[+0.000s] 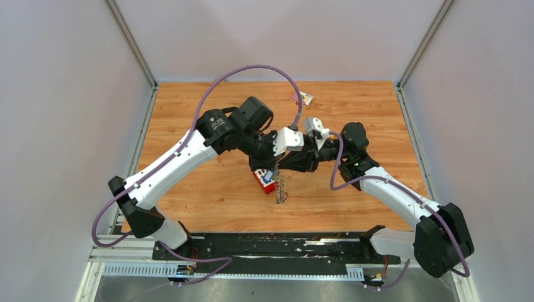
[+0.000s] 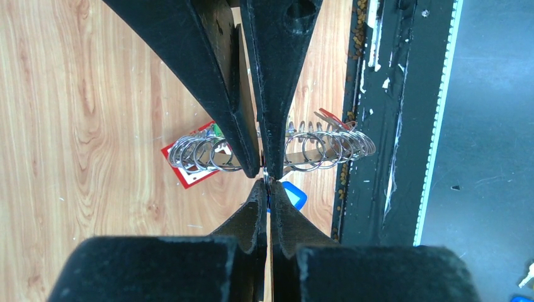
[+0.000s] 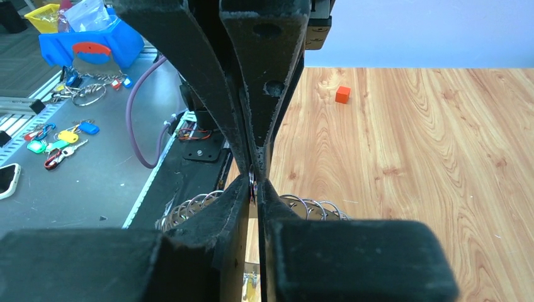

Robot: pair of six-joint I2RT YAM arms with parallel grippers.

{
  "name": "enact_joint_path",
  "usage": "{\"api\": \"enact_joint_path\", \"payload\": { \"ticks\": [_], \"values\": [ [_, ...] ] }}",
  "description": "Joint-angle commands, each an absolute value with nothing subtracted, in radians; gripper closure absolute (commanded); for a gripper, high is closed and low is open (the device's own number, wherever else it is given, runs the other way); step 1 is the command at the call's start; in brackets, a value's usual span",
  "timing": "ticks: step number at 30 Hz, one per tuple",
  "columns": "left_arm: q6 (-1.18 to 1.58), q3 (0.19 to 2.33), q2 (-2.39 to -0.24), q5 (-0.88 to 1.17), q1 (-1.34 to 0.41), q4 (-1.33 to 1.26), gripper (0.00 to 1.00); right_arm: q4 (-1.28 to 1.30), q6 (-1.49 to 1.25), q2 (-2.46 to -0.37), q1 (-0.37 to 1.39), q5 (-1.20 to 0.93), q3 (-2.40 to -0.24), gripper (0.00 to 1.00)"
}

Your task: Put the keys on the keyring

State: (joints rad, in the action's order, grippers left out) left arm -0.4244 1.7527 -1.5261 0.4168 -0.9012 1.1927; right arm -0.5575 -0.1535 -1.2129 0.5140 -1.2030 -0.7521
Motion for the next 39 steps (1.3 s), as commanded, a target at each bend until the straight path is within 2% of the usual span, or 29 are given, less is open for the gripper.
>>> {"api": "enact_joint_path", "payload": {
  "ticks": [1, 11, 20, 24, 27, 30, 33, 39],
  "values": [
    [-0.428, 1.755, -1.494, 0.463, -0.904, 1.139, 1.00, -0.574, -0.153, -1.224, 0.520, -1.201, -0.759, 0.90],
    [-0.423, 1.759, -1.500, 0.458, -0.904, 1.134, 1.00, -0.540, -0.137, -1.231, 0.531, -1.195, -0.767, 0.86],
    [-0.432, 1.738, -1.486, 0.457, -0.904, 1.126, 1.00, -0.530, -0.129, -1.226, 0.531, -1.192, -0.773, 1.00],
    [-0.450, 1.710, -1.463, 0.457, -0.901, 1.115, 0.99, -0.492, -0.106, -1.211, 0.530, -1.186, -0.787, 1.00],
    [-0.474, 1.680, -1.432, 0.460, -0.886, 1.094, 0.82, -0.483, -0.106, -1.192, 0.525, -1.186, -0.799, 1.00],
    [-0.505, 1.621, -1.378, 0.467, -0.854, 1.041, 0.69, -0.487, -0.117, -1.165, 0.513, -1.189, -0.807, 1.00],
    [-0.525, 1.558, -1.320, 0.490, -0.824, 0.969, 0.62, -0.492, -0.128, -1.147, 0.501, -1.200, -0.813, 1.00],
    [-0.555, 1.423, -1.213, 0.513, -0.818, 0.786, 0.61, -0.519, -0.149, -1.132, 0.484, -1.222, -0.811, 1.00]
  ]
}}
